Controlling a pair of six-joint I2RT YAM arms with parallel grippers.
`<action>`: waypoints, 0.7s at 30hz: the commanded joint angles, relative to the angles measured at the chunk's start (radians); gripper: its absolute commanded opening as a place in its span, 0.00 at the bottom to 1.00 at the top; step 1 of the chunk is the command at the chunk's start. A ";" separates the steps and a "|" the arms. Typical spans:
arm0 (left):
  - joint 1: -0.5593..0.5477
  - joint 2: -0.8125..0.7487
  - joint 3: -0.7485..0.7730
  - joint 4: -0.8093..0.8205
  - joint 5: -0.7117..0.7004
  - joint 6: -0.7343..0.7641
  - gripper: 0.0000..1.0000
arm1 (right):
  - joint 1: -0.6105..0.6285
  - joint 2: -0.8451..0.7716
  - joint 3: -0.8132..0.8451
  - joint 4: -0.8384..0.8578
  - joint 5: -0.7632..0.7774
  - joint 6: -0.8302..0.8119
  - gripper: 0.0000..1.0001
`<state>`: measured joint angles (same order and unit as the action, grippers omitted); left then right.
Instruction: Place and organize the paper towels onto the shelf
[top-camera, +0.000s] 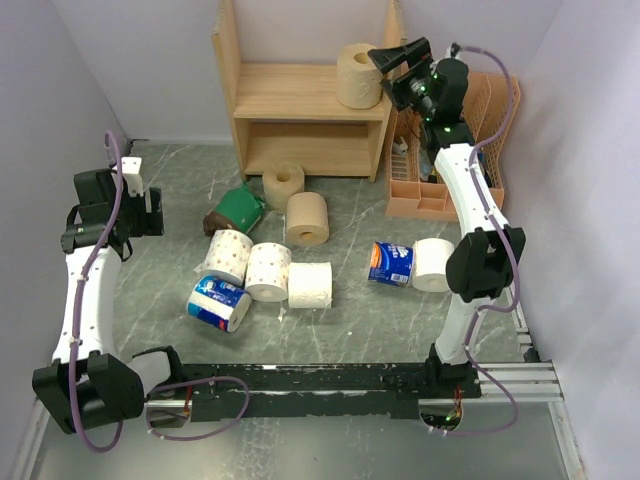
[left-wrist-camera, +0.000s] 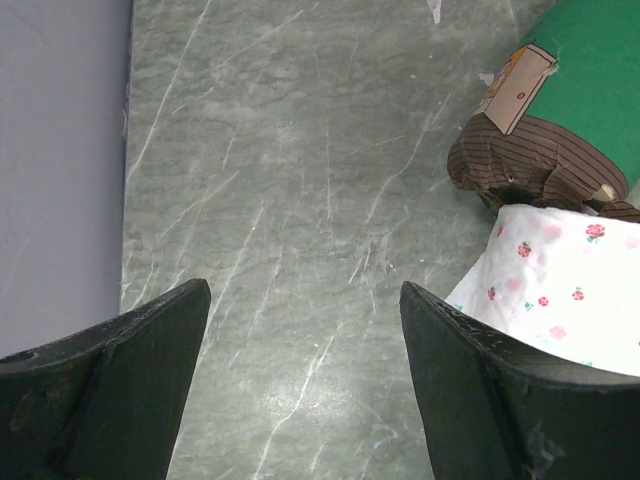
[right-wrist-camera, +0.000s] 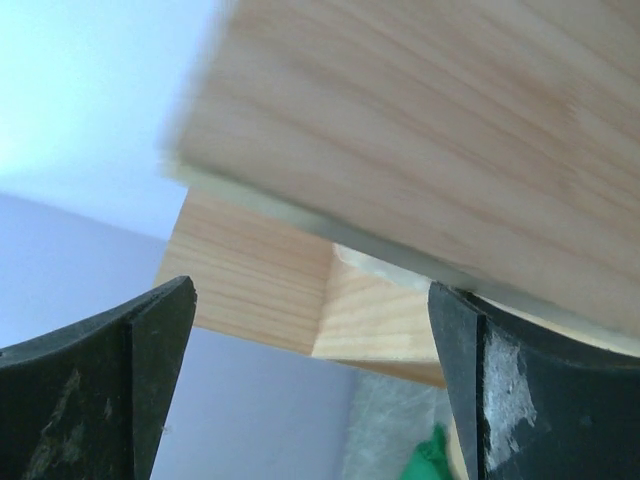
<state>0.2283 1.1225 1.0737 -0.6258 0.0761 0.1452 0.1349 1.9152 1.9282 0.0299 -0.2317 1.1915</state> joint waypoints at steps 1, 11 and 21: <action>0.009 -0.004 0.024 0.002 0.029 -0.003 0.88 | 0.020 -0.099 0.135 -0.031 -0.040 -0.375 1.00; 0.010 -0.012 0.026 0.008 0.030 -0.003 0.88 | 0.020 -0.381 -0.308 -0.126 -0.579 -0.990 1.00; 0.009 -0.007 0.032 0.000 0.048 -0.001 0.88 | 0.443 -0.413 -0.654 -0.327 0.211 -1.869 0.87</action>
<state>0.2287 1.1175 1.0737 -0.6254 0.0845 0.1452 0.4377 1.4921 1.3754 -0.2375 -0.3302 -0.3111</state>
